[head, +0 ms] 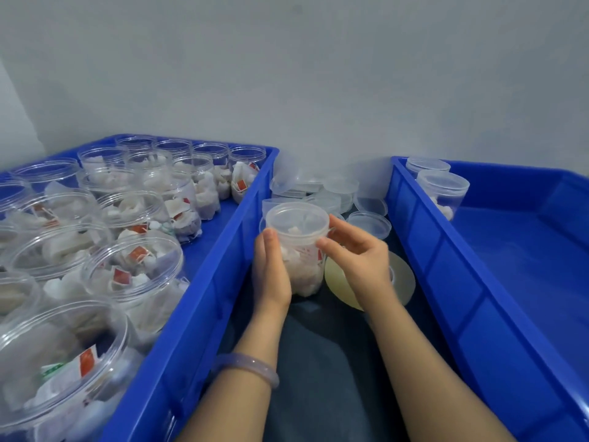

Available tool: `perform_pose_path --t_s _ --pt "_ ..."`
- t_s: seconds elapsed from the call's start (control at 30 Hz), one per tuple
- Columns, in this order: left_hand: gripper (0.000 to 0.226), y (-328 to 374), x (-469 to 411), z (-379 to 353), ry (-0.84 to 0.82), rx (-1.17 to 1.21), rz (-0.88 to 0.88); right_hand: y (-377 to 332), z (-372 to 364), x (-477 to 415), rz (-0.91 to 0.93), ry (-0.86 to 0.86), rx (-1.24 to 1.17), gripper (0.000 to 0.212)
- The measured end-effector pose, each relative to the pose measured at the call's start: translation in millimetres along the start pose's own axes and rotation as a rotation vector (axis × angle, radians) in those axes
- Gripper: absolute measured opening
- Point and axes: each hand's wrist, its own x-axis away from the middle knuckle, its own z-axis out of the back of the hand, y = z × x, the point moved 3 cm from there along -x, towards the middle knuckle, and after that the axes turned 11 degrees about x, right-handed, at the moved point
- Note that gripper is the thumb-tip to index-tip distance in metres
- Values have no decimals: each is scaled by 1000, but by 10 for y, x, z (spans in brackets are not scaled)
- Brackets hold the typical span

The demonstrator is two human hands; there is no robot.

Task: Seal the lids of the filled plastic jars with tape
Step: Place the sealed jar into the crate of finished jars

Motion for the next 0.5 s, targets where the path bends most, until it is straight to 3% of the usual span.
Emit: perform_pose_path --t_s 0.5 --pt "83 -57 20 18 -34 6 10 208 126 -108 -50 11 -6 8"
